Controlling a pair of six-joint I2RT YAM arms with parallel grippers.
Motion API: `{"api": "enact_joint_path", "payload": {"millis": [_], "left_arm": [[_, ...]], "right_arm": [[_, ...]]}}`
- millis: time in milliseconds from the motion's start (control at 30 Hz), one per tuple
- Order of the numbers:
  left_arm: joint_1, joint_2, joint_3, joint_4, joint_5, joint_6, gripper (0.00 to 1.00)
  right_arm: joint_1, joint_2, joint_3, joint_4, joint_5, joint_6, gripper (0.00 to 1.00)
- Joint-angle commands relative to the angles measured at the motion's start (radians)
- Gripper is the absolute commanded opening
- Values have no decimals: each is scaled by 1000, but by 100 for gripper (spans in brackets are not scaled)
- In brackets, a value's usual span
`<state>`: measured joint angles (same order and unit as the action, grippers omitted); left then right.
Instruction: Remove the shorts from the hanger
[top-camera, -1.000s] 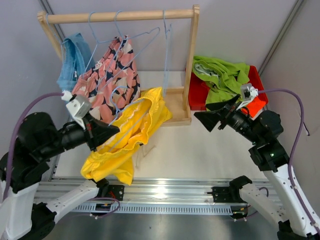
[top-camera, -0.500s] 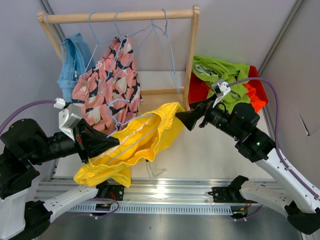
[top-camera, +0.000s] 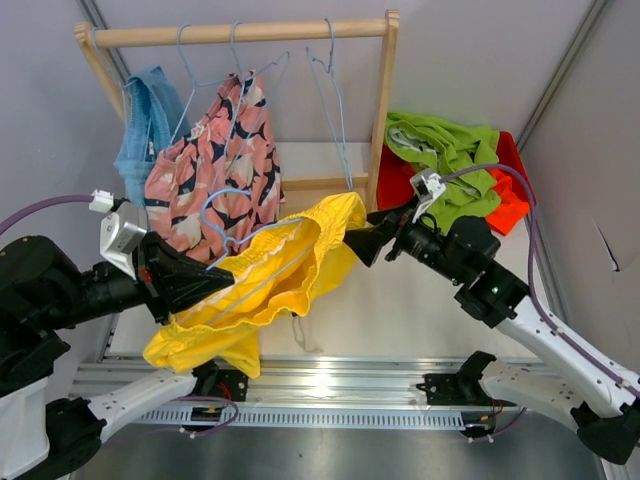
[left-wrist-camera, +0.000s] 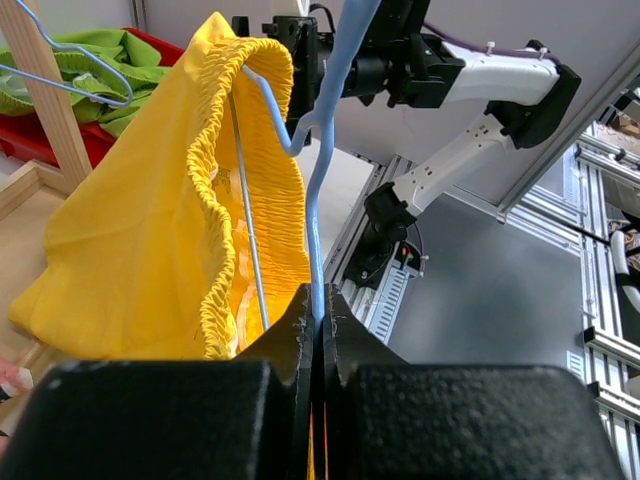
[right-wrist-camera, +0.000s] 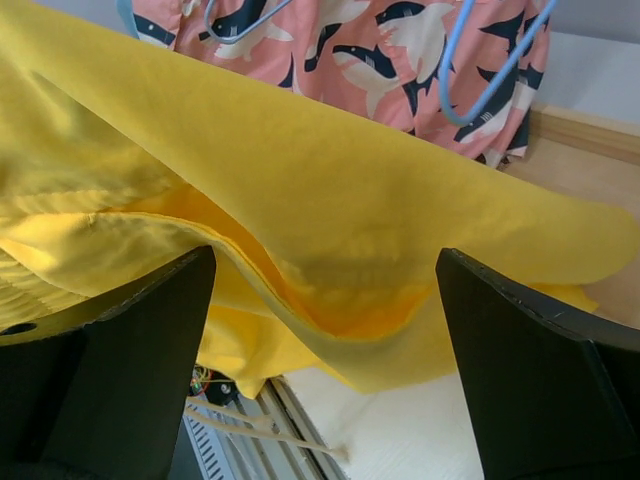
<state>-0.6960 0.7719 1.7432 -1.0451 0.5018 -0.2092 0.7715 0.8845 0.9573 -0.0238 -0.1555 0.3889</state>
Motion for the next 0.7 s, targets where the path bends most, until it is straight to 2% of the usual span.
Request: {"api": "enact_joint_path", "payload": {"millis": [0, 100, 133, 200, 400, 533, 667], "left_arm": [[-8, 17, 29, 97, 30, -29, 0], [-8, 17, 21, 97, 27, -29, 0], [-8, 17, 15, 97, 27, -29, 0], [-8, 17, 0, 92, 20, -25, 0], [-8, 17, -79, 80, 18, -24, 0], [-8, 10, -160, 85, 52, -39, 0], [-11, -5, -227, 88, 80, -44, 0]], "right_arm": [[31, 40, 17, 130, -6, 2, 99], [35, 80, 43, 153, -13, -16, 85], [37, 86, 63, 162, -18, -24, 49], [37, 100, 86, 162, -16, -48, 1], [19, 99, 219, 75, 134, -159, 0], [-105, 116, 314, 27, 102, -170, 0], [-313, 120, 373, -11, 13, -119, 0]]}}
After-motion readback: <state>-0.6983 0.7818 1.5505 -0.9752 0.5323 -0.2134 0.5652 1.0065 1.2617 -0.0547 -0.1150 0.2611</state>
